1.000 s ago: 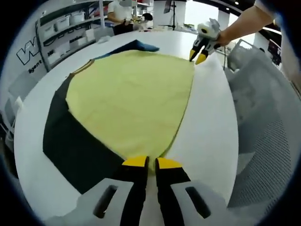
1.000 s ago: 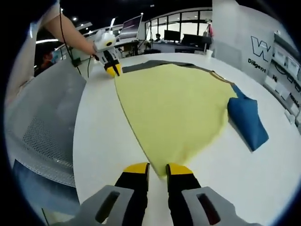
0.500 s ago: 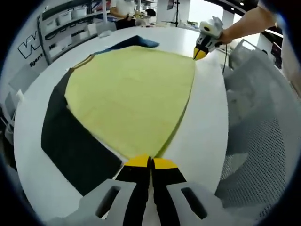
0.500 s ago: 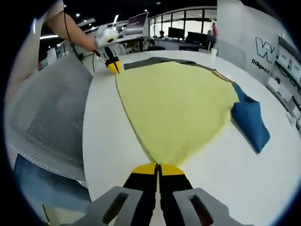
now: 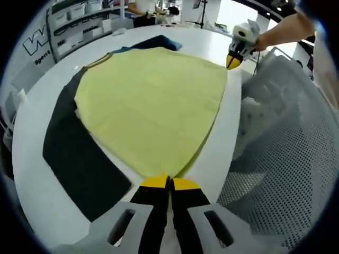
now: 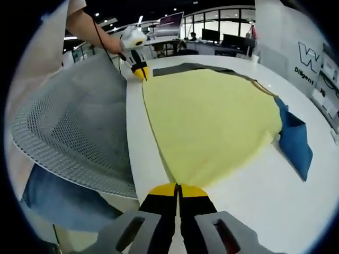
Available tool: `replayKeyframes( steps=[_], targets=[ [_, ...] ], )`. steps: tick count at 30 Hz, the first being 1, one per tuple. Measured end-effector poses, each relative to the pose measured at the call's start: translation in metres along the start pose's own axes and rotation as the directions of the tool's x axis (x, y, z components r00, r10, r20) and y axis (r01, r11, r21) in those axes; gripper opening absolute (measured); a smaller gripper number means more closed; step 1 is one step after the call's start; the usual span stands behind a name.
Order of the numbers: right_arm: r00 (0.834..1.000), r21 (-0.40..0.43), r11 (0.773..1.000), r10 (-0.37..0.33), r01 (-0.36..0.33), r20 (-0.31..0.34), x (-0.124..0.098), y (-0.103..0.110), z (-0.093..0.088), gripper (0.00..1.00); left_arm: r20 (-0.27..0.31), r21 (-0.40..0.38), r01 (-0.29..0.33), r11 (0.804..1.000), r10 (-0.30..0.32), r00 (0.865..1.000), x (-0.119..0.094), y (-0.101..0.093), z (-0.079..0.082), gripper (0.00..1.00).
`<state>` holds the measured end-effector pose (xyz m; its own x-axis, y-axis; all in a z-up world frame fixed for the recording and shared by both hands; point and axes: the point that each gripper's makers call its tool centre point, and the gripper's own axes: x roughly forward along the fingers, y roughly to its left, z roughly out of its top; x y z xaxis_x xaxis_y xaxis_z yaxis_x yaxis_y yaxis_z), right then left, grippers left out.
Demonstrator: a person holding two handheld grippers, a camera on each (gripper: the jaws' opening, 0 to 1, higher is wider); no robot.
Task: Fold the garment on the visible template until the final outline fits inside the template.
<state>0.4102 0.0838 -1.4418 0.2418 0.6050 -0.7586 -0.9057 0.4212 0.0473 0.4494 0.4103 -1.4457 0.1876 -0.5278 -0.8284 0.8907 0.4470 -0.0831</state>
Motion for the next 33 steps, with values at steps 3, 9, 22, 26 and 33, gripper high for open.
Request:
replayKeyframes(
  steps=[3,9,22,26,33],
  targets=[
    [1.000,0.011,1.000,-0.001,0.001,-0.003,0.000,0.004,-0.003,0.00,0.000,0.001,0.006,1.000,-0.006,1.000,-0.001,-0.004,-0.003,0.01],
    [1.000,0.017,1.000,-0.010,0.010,-0.001,0.001,0.006,-0.004,0.00,0.006,0.001,0.001,1.000,-0.001,1.000,-0.001,-0.005,-0.002,0.01],
    [1.000,0.031,0.999,-0.014,0.014,-0.008,0.003,0.005,-0.004,0.00,0.017,-0.040,0.040,0.998,-0.039,0.999,0.001,-0.013,0.000,0.01],
    [1.000,0.042,0.999,-0.015,0.016,-0.014,0.003,0.003,-0.005,0.00,0.023,-0.054,0.045,0.998,-0.043,0.999,0.001,-0.012,0.001,0.02],
    [1.000,0.047,0.999,-0.007,0.007,-0.002,-0.001,0.005,0.003,0.00,0.093,-0.093,-0.005,0.996,0.014,0.996,-0.017,0.003,0.003,0.12]
  ],
)
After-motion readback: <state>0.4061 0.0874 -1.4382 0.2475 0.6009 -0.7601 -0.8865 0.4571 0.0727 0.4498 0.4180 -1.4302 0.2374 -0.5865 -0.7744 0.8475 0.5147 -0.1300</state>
